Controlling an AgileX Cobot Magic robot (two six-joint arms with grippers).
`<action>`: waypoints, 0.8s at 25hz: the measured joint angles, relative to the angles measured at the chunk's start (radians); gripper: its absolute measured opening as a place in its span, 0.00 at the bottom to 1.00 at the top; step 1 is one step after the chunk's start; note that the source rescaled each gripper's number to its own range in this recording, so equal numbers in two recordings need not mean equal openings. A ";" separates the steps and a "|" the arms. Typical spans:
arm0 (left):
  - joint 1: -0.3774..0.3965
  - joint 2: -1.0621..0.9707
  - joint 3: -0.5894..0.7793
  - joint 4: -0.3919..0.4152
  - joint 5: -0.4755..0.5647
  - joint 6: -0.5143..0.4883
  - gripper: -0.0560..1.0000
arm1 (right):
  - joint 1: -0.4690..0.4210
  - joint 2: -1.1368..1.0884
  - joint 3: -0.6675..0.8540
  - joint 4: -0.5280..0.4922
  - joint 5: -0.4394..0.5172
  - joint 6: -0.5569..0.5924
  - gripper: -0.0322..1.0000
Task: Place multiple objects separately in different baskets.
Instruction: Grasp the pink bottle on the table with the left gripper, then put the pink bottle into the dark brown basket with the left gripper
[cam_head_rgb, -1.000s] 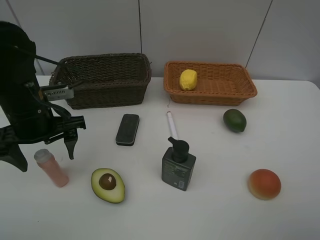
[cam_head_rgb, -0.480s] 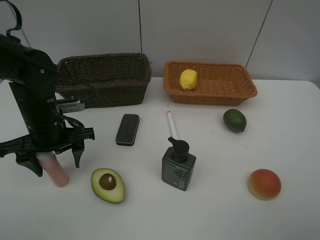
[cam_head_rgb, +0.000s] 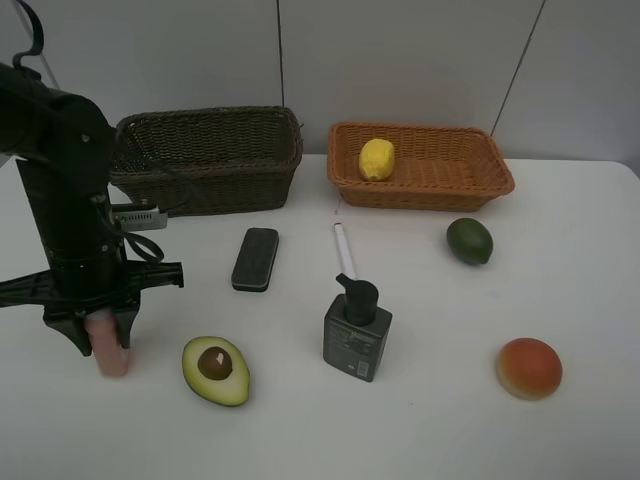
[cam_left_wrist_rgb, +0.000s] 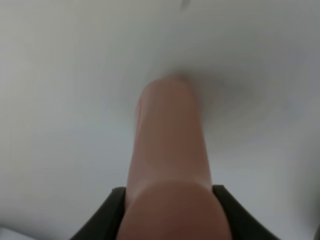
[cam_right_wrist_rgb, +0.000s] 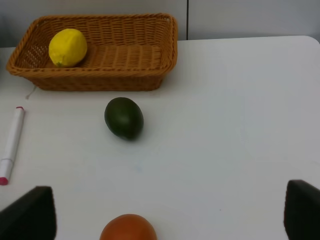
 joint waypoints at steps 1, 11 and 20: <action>0.000 -0.003 -0.017 -0.001 0.040 0.020 0.06 | 0.000 0.000 0.000 0.000 0.000 0.000 1.00; 0.000 -0.127 -0.342 0.013 0.171 0.222 0.06 | 0.000 0.000 0.000 0.000 0.000 0.000 1.00; 0.000 -0.066 -0.635 -0.138 -0.033 0.441 0.06 | 0.000 0.000 0.000 0.000 0.000 0.000 1.00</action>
